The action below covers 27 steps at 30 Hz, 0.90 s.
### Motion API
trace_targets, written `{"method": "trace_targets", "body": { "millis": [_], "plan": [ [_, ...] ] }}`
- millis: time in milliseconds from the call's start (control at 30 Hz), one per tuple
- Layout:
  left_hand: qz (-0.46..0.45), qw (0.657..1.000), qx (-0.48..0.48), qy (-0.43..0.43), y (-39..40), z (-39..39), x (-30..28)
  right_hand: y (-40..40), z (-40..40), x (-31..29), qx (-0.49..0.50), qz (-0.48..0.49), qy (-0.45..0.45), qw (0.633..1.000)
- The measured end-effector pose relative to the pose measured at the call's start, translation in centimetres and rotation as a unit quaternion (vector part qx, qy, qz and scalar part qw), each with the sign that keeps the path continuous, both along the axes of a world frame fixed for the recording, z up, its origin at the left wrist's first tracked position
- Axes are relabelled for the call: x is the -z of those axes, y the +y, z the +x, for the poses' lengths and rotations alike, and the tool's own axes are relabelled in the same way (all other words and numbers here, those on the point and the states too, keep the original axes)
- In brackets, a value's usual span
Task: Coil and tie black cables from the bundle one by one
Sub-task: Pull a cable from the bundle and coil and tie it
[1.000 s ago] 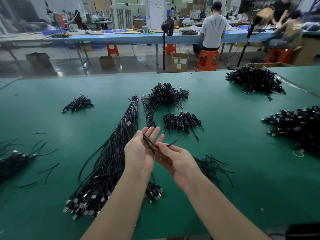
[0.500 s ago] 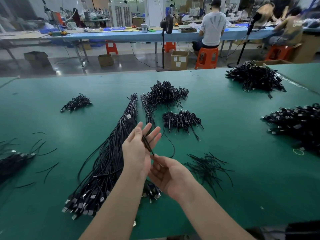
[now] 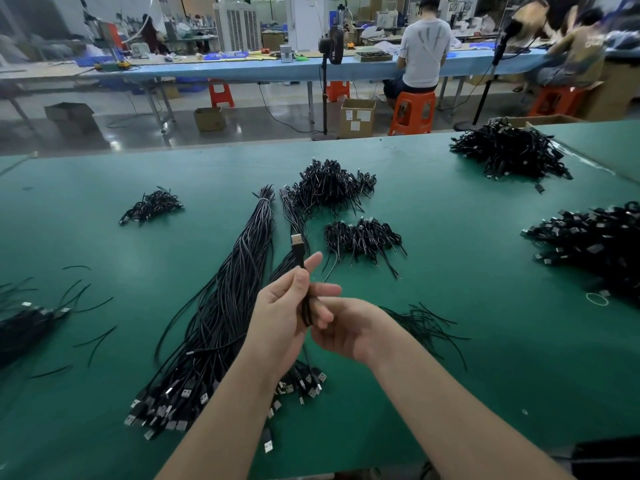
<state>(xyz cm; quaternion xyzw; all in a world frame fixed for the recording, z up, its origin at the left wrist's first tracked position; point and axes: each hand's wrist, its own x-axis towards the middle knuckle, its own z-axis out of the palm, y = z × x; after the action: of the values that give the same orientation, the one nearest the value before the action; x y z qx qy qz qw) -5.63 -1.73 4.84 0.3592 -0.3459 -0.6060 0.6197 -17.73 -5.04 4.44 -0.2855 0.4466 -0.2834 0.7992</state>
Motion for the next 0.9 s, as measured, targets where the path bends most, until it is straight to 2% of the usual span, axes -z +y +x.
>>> {"method": "trace_targets", "body": {
  "millis": [67, 300, 467, 700, 900],
  "plan": [
    [-0.011, 0.999, 0.026, -0.022, 0.6, 0.3, 0.4, -0.3, -0.2, -0.9, -0.045, -0.068, 0.03, 0.996],
    [0.012, 0.996, 0.003, -0.091, 1.9, -0.9, 1.2, -2.0, -0.6, -2.5, -0.002, -0.141, 0.122, 0.982],
    [0.03, 0.995, -0.011, -0.097, 2.0, -1.1, 1.8, -3.0, -1.5, -3.7, 0.022, -0.168, 0.096, 0.981],
    [0.06, 0.993, -0.074, -0.064, 1.0, -1.2, 2.0, -2.3, -0.7, -4.8, 0.042, -0.293, 0.161, 0.941],
    [0.061, 0.983, -0.153, -0.078, 0.1, -1.7, 2.0, -0.7, 0.2, -5.1, 0.066, -0.298, 0.132, 0.943]
  ]
}}
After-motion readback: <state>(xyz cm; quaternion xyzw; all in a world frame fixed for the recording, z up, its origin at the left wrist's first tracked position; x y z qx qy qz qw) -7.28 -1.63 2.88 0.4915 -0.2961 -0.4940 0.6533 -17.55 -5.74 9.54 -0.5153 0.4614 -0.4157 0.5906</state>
